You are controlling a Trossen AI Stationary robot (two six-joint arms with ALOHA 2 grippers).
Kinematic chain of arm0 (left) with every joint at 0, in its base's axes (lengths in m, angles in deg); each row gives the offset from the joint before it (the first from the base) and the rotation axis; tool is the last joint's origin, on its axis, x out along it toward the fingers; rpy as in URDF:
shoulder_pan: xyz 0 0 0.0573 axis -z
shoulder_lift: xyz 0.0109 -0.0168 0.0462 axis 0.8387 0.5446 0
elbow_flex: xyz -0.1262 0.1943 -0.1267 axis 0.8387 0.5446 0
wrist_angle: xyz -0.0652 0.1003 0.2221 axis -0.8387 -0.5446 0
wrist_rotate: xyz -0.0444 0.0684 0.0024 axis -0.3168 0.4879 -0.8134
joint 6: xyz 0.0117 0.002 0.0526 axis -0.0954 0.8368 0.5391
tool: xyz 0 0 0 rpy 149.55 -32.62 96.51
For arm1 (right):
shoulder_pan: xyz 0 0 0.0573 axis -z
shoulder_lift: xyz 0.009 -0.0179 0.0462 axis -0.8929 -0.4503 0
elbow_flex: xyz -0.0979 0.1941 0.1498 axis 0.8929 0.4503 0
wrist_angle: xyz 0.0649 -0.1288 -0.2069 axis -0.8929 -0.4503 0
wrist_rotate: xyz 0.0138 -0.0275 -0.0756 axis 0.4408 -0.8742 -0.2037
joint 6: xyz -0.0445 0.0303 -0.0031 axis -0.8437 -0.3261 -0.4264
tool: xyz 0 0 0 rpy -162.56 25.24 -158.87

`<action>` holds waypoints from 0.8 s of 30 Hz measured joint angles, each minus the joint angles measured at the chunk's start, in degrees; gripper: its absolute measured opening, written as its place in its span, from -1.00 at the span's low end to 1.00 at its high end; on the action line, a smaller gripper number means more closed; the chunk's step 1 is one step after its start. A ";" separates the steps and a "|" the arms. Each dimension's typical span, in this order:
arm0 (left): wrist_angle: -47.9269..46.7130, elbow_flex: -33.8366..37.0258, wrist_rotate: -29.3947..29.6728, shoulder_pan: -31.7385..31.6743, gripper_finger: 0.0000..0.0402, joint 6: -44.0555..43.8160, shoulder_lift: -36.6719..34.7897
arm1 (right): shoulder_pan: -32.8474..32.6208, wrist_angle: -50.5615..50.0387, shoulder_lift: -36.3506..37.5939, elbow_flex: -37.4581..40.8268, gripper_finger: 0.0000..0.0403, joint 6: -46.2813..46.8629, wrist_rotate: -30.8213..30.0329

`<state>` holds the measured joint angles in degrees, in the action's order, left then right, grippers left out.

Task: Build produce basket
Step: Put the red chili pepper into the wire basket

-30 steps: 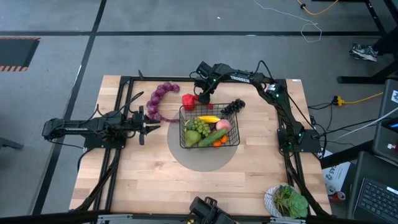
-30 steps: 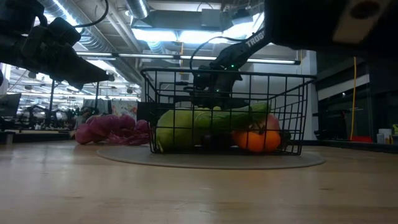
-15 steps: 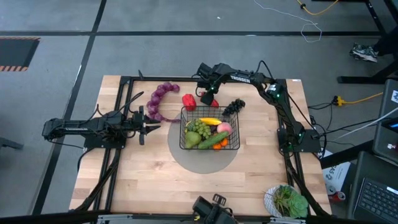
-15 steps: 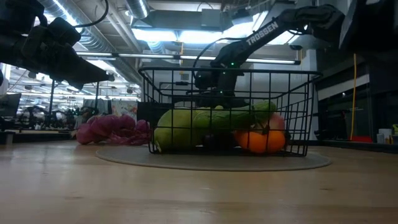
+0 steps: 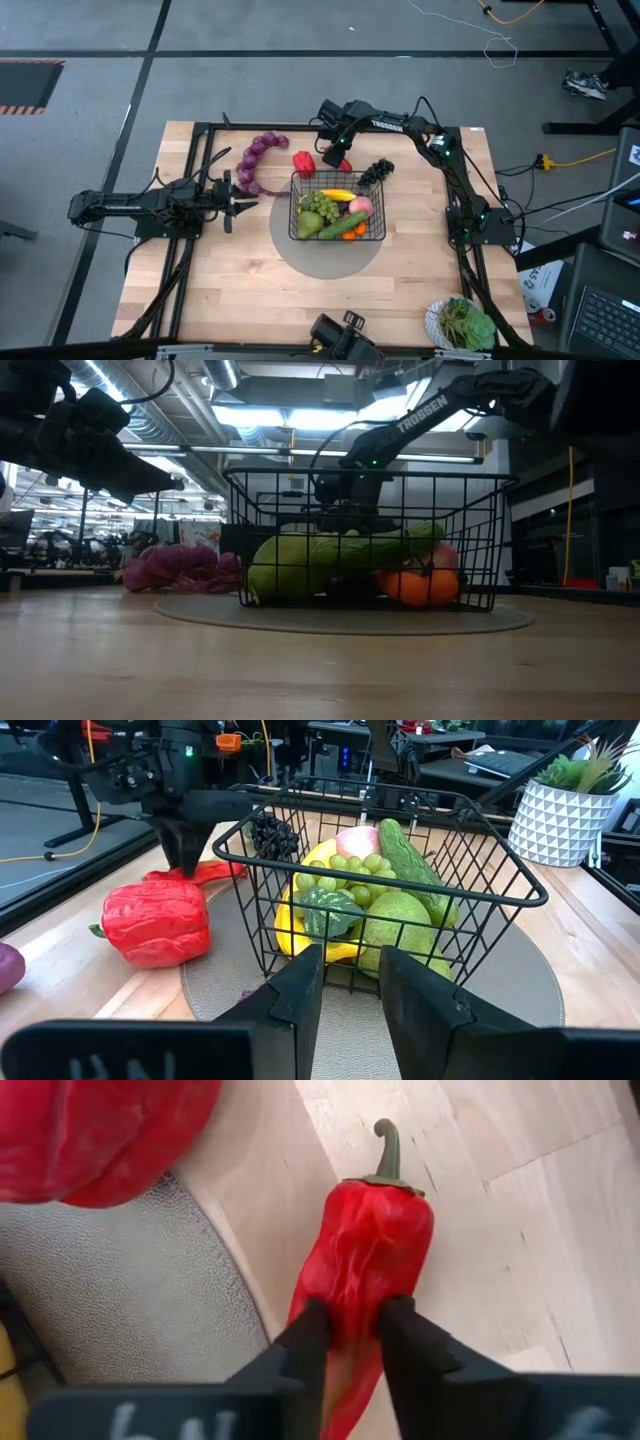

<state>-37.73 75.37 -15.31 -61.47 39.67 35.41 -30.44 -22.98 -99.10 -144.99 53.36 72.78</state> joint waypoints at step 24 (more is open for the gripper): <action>0.00 0.00 0.00 -0.01 -0.52 0.00 0.00 | -6.35 -22.16 4.09 -23.21 -1.00 -5.04 -7.87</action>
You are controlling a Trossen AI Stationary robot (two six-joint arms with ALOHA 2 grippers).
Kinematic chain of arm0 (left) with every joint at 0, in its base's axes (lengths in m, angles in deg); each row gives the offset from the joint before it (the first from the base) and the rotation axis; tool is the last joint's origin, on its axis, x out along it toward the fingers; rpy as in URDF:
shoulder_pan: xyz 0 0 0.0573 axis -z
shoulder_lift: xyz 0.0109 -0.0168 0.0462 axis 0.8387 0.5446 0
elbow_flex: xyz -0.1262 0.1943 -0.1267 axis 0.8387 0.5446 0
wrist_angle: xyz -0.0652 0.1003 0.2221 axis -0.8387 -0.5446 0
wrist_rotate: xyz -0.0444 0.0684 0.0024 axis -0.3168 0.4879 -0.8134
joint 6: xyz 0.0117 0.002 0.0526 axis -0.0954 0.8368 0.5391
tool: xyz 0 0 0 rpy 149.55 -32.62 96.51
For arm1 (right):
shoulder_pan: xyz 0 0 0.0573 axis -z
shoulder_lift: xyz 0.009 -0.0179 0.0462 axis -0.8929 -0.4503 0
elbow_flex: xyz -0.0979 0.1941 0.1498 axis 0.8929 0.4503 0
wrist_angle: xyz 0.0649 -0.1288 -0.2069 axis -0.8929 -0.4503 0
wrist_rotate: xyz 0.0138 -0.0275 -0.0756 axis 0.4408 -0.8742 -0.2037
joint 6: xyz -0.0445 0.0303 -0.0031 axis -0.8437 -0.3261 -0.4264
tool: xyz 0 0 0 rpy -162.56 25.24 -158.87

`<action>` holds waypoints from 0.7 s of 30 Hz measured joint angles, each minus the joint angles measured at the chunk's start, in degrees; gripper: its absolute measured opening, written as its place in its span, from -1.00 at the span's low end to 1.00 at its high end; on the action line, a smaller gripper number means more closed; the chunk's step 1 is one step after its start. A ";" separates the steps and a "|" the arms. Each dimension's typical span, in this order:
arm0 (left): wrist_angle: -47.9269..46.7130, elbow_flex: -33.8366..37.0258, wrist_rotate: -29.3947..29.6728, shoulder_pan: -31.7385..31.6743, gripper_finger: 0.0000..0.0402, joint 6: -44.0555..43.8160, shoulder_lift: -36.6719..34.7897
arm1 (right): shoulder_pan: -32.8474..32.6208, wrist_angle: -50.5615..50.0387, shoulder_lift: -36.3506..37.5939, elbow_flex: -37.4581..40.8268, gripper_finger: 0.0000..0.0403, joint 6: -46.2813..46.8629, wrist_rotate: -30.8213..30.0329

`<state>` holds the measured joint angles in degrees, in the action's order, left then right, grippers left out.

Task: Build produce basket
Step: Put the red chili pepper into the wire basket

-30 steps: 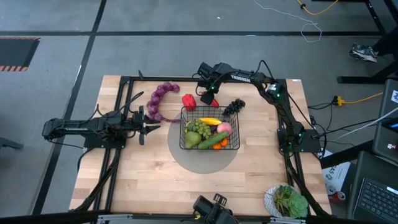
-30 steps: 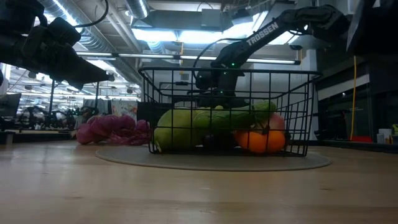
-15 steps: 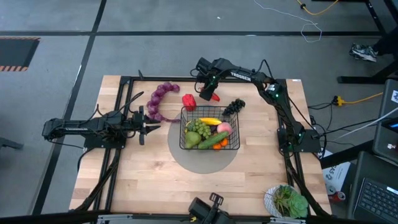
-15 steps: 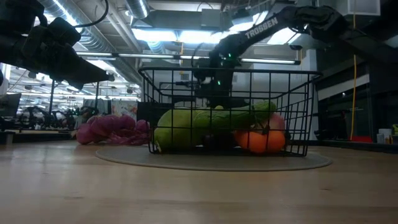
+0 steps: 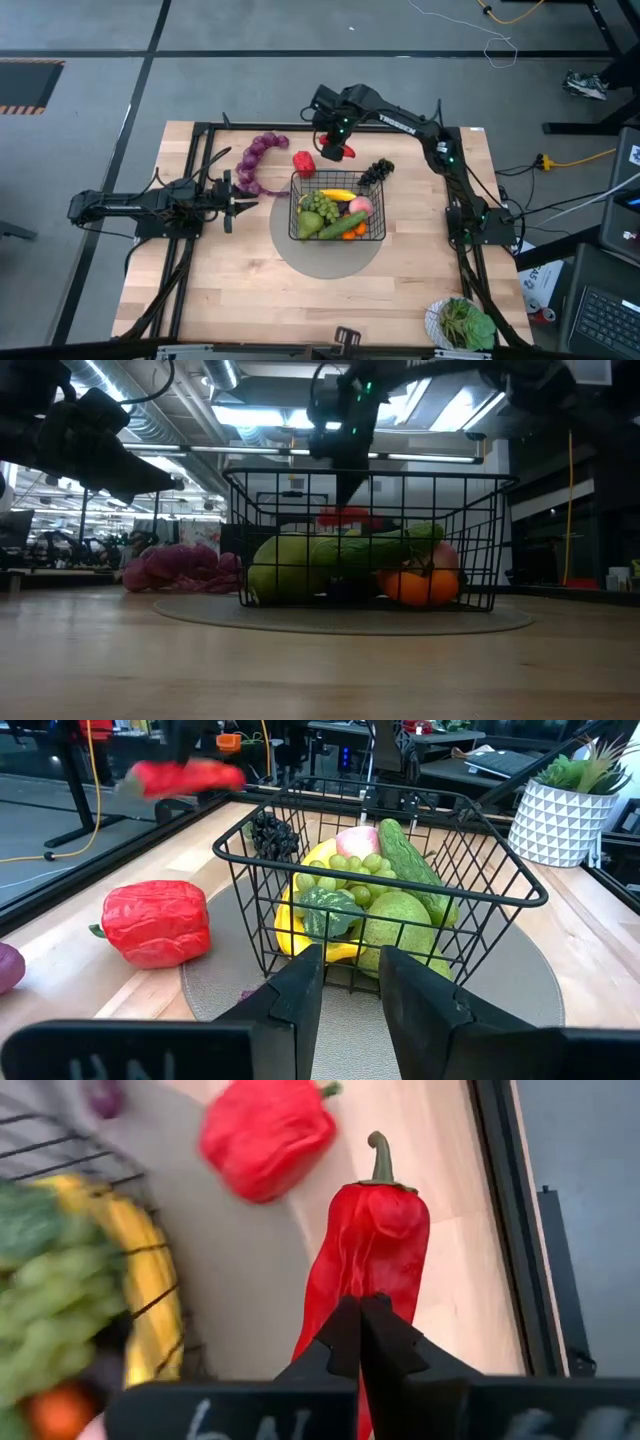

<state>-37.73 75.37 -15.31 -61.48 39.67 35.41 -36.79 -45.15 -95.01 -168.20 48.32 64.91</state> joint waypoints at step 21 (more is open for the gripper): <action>0.00 -0.01 0.00 0.00 -0.52 0.00 0.00 | -16.27 -5.25 9.47 -0.96 -1.00 5.79 -12.57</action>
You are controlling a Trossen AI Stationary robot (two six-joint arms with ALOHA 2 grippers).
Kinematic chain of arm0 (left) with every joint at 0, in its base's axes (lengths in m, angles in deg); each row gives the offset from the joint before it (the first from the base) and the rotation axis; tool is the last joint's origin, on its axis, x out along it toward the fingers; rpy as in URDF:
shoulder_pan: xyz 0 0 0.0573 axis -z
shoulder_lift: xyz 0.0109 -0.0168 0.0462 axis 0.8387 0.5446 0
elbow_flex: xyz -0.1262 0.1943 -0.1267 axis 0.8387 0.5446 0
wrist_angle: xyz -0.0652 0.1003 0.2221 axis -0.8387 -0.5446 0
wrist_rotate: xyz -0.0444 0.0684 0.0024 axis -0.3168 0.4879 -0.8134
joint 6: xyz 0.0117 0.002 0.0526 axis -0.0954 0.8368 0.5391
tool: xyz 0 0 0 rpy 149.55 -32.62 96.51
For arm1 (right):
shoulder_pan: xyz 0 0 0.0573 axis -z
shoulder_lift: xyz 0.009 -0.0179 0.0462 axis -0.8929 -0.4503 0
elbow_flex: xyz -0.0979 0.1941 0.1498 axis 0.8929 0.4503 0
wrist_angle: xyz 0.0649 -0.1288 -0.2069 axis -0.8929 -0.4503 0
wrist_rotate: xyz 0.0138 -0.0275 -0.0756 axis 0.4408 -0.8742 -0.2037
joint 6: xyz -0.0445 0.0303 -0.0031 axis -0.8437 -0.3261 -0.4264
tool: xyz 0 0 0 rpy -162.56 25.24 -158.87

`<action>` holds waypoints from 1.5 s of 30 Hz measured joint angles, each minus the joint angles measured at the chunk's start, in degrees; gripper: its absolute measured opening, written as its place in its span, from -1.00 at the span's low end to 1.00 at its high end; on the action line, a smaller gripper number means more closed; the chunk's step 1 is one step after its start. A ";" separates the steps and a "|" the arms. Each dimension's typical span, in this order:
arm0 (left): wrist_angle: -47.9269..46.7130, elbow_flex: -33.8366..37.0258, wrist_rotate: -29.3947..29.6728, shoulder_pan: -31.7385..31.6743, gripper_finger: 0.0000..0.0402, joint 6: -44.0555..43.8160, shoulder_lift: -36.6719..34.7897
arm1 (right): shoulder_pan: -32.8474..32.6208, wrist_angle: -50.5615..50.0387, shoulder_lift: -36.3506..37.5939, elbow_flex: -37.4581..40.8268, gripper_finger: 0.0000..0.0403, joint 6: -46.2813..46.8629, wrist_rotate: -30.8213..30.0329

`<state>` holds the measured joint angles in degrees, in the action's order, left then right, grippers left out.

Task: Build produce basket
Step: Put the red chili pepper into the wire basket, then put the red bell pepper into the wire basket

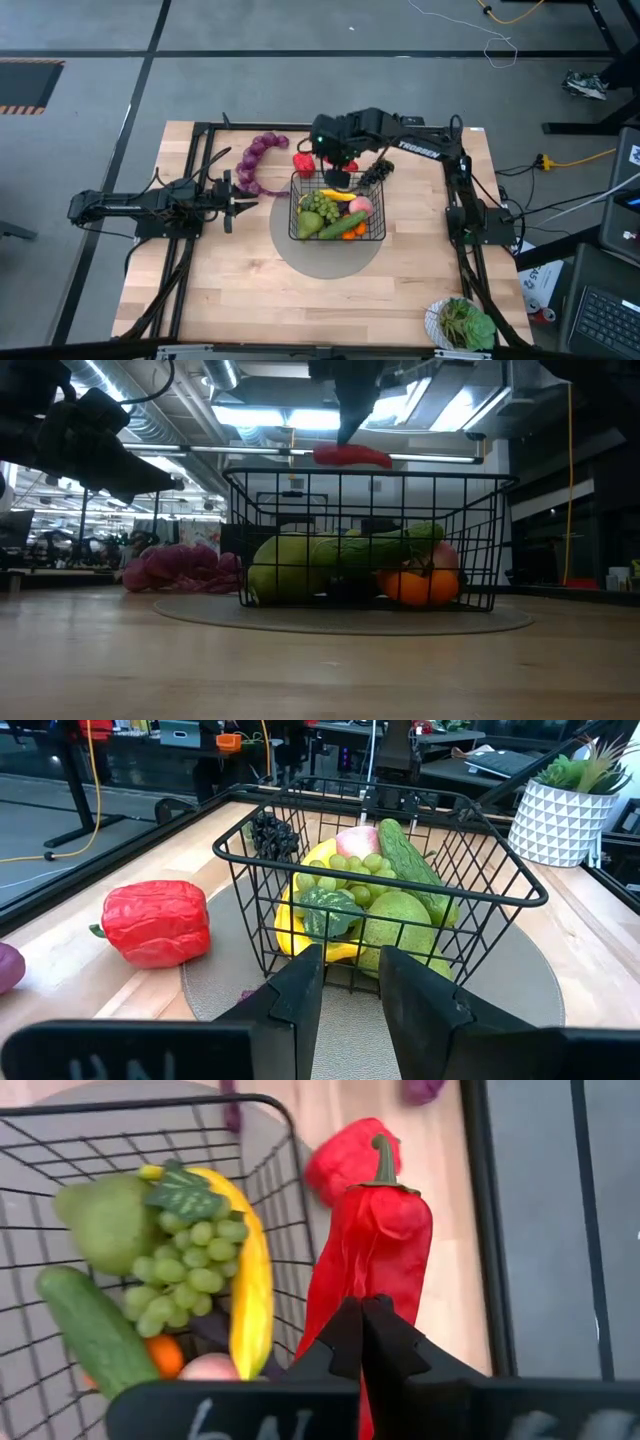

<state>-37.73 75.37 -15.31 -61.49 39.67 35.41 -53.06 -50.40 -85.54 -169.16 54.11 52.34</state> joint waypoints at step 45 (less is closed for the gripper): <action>-0.01 0.01 0.00 0.01 -0.52 0.01 0.00 | -4.52 -2.78 -0.02 0.44 -0.89 0.62 16.98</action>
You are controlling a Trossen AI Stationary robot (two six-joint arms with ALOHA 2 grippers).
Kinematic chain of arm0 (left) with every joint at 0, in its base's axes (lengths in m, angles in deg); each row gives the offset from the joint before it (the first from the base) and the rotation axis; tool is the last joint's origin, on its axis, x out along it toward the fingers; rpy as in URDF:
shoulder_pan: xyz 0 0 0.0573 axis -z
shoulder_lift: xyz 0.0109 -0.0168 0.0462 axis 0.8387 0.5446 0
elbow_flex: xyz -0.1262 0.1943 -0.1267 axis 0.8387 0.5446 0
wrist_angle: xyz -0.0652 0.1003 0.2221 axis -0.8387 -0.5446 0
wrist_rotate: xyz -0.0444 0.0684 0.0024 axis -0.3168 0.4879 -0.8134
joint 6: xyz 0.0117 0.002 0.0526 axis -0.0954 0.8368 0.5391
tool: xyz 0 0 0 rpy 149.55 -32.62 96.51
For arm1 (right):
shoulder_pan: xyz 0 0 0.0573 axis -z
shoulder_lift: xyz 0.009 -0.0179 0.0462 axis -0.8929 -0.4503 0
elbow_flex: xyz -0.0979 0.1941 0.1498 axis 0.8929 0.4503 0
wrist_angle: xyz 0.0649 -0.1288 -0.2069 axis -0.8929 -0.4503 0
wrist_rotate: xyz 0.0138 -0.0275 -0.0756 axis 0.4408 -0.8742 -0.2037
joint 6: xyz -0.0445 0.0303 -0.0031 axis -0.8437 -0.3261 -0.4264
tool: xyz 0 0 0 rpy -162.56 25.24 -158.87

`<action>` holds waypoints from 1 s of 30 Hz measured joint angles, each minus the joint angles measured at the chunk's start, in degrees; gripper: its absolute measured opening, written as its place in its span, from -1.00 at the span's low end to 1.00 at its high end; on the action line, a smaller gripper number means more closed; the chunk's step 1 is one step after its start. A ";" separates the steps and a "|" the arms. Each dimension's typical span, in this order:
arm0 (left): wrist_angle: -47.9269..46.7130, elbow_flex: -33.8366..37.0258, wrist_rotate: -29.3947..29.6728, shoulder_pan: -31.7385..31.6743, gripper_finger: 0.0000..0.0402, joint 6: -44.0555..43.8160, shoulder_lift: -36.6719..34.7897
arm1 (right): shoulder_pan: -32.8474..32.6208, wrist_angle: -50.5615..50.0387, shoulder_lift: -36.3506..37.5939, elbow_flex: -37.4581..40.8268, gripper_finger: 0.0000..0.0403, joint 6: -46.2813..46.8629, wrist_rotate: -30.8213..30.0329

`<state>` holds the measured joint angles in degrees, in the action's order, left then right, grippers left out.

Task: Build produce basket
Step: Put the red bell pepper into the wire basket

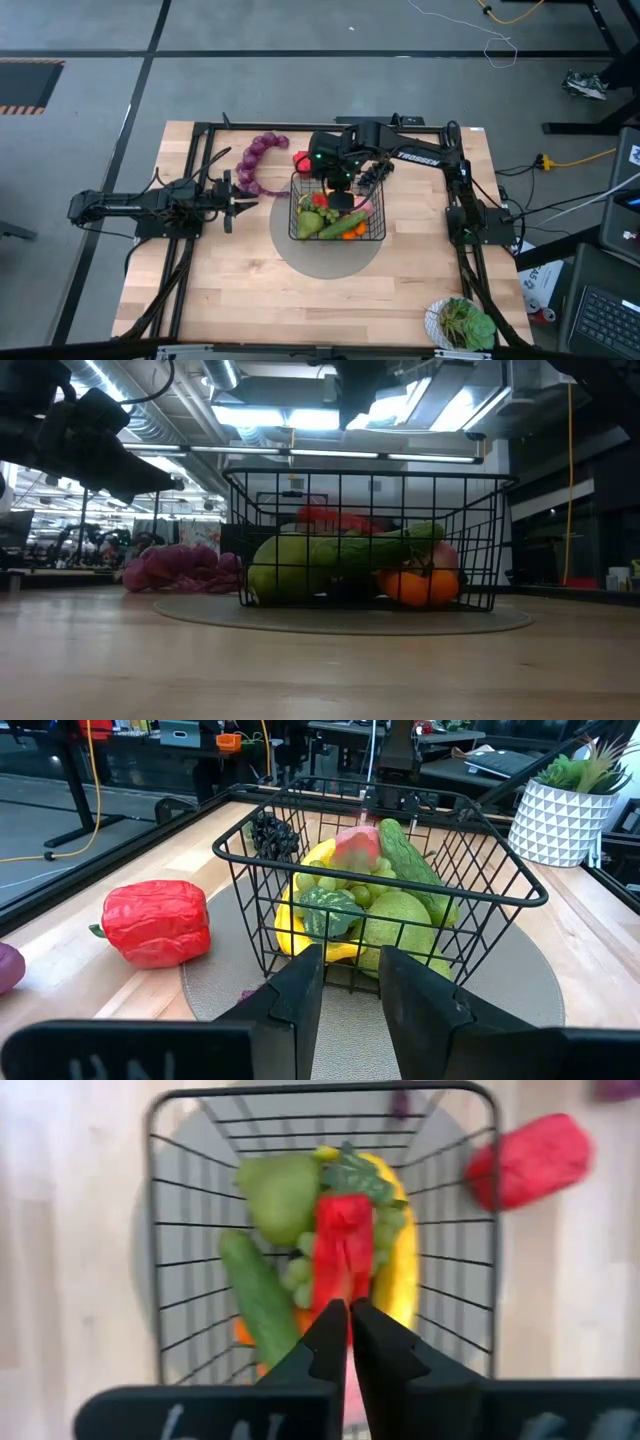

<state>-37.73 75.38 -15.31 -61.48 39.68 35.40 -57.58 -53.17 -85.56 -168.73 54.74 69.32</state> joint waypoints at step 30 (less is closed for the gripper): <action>0.01 0.01 0.00 -0.02 -0.52 -0.02 -0.01 | 1.50 -3.53 -0.07 0.07 -0.46 1.58 -18.46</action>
<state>-37.73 75.38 -15.30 -61.49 39.67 35.40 -56.08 -56.70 -85.63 -168.66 56.31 50.86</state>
